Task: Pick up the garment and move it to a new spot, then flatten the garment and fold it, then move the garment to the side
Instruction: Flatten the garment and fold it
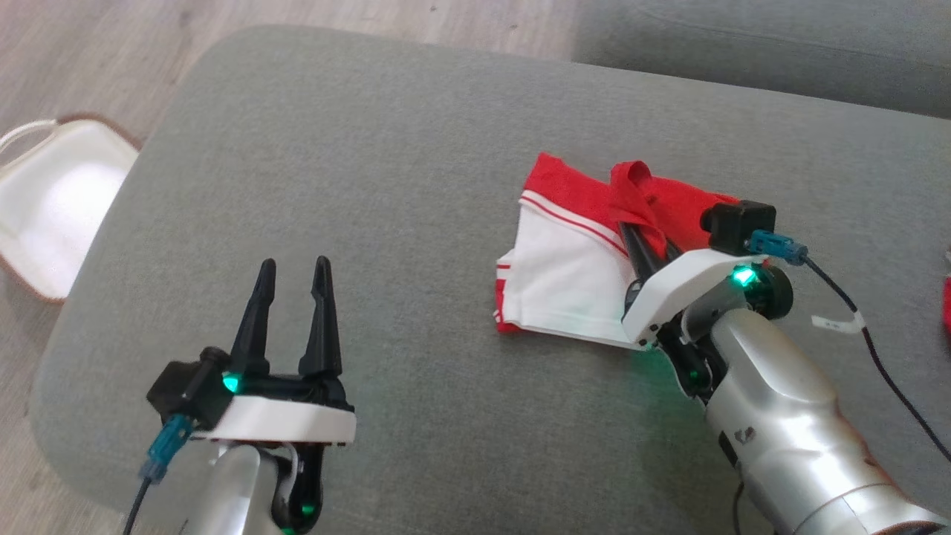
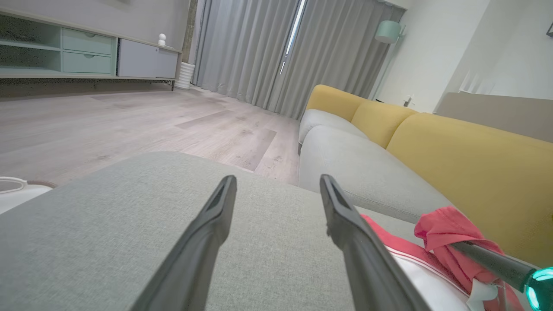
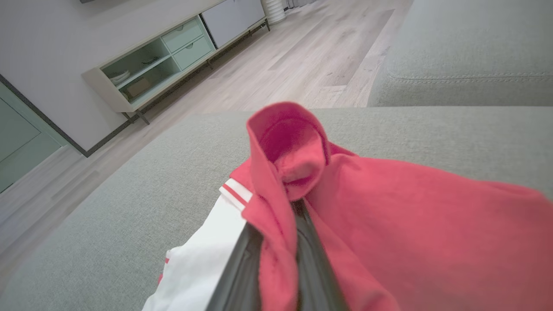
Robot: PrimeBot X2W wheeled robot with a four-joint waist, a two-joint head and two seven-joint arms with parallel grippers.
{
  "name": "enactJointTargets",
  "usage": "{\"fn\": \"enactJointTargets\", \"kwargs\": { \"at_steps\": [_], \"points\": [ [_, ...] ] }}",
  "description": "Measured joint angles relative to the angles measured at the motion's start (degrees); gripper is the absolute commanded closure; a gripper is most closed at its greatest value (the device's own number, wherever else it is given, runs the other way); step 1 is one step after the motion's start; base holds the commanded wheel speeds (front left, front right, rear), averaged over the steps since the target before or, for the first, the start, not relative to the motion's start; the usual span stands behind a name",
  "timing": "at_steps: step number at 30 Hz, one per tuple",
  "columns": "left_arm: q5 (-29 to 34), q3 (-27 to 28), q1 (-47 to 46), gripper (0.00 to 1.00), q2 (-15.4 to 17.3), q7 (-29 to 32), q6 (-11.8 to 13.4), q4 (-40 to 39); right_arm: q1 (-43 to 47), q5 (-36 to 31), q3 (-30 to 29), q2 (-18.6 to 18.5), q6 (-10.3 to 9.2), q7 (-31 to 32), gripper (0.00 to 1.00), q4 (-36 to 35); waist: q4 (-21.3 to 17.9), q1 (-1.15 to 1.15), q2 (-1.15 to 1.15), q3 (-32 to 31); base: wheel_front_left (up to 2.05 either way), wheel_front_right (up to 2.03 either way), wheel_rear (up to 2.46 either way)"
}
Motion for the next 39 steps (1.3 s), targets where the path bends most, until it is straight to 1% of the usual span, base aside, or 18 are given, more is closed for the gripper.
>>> {"fn": "enactJointTargets", "kwargs": {
  "at_steps": [5, 11, 12, 16, 19, 20, 23, 26, 28, 30, 33, 35, 37, 39],
  "points": [
    [-0.29, -0.58, -0.32, 0.0, 0.02, 0.0, 0.0, 0.41, -0.85, 3.23, 2.34, -0.01, 0.0, -1.56, 1.0, 2.25, 1.77, 0.0, 0.0, 0.72, 0.0, 0.0, 0.0],
    [-0.88, -1.78, -1.43, 0.0, 0.01, -0.01, 0.0, 0.52, -1.16, 8.77, 8.66, -0.08, 0.0, -2.34, 1.0, 2.67, 3.83, 0.0, 0.0, 1.21, 0.0, 0.0, 0.0],
    [-0.88, -1.78, -1.42, 0.0, 0.03, 0.0, 0.0, 0.6, -1.16, 9.62, 9.76, -0.08, 0.0, -2.94, 0.0, 2.54, 4.02, 0.0, 0.0, 1.23, 0.0, 0.0, 0.0],
    [-0.88, -1.87, -1.42, 0.0, 0.02, 0.0, 0.01, 0.75, -1.14, 14.26, 15.62, -0.19, 0.0, -3.46, 0.0, -0.79, 4.31, 0.0, 0.0, 1.23, 0.0, 0.0, 0.0],
    [-0.88, -1.64, -1.41, 0.0, 0.02, 0.0, 0.04, 0.86, -1.47, 16.88, 19.38, 0.04, 0.0, -4.08, 0.0, -2.96, 3.71, 0.0, 0.0, 1.07, 0.0, 0.0, 0.0],
    [-0.88, -1.54, -1.4, 0.0, 0.03, 0.0, 0.04, 0.88, -1.91, 16.9, 20.0, 0.08, 0.0, -4.48, 0.0, -2.92, 3.36, 0.0, 0.0, 1.0, 0.0, 0.0, 0.0],
    [-0.83, -1.22, -1.4, 0.0, 0.02, 0.0, 0.04, 0.87, -4.31, 16.4, 19.47, 0.07, 0.0, -5.89, 0.0, -1.34, 2.0, 0.0, 0.0, 0.66, 0.0, 0.0, 0.0],
    [-0.77, -0.52, -1.37, 0.0, 0.02, 0.0, 0.04, 0.63, -7.27, 12.72, 16.91, 0.04, 0.0, -6.91, 0.0, 1.42, 0.19, 0.0, 0.0, 0.16, 0.0, 0.0, 0.0],
    [-0.35, 0.12, -1.34, 0.0, 0.03, 0.0, 0.04, 0.03, -9.09, 7.81, 14.13, -0.04, 0.0, -7.33, 0.0, 4.05, -1.25, 0.0, 0.0, -0.18, 0.0, 0.0, 0.0],
    [-0.2, 0.29, -1.34, 0.0, 0.03, -0.01, 0.04, -0.74, -9.96, 2.78, 10.29, -1.27, 0.0, -7.34, 0.0, 4.2, -2.8, 0.0, 0.0, -0.5, 0.0, 0.0, 0.0],
    [-0.19, 0.56, -1.33, 0.0, 0.02, -0.01, 0.04, -1.52, -9.75, -4.41, 3.24, -4.68, 0.0, -7.35, 0.0, 1.02, -5.17, 0.0, 0.0, -0.9, 0.0, 0.0, 0.0],
    [0.16, 0.87, -1.31, 0.0, 0.02, -0.01, 0.04, -1.88, -8.08, -8.36, -1.49, -6.3, 0.0, -7.48, 0.0, -1.69, -6.75, 0.0, 0.0, -1.17, 0.0, 0.0, 0.0],
    [0.62, 1.52, -1.27, 0.0, 0.02, -0.01, 0.03, -2.32, -4.7, -12.46, -5.55, -6.92, 0.0, -7.51, 0.0, -4.55, -8.3, 0.0, 0.0, -1.42, 0.0, 0.0, 0.0],
    [1.12, 2.0, -1.26, 0.0, 0.02, -0.01, 0.03, -2.49, -0.23, -16.05, -9.48, -6.72, 0.0, -7.51, 0.0, -8.01, -9.82, 0.0, 0.0, -1.6, 0.0, 0.0, 0.0]
  ]
}}
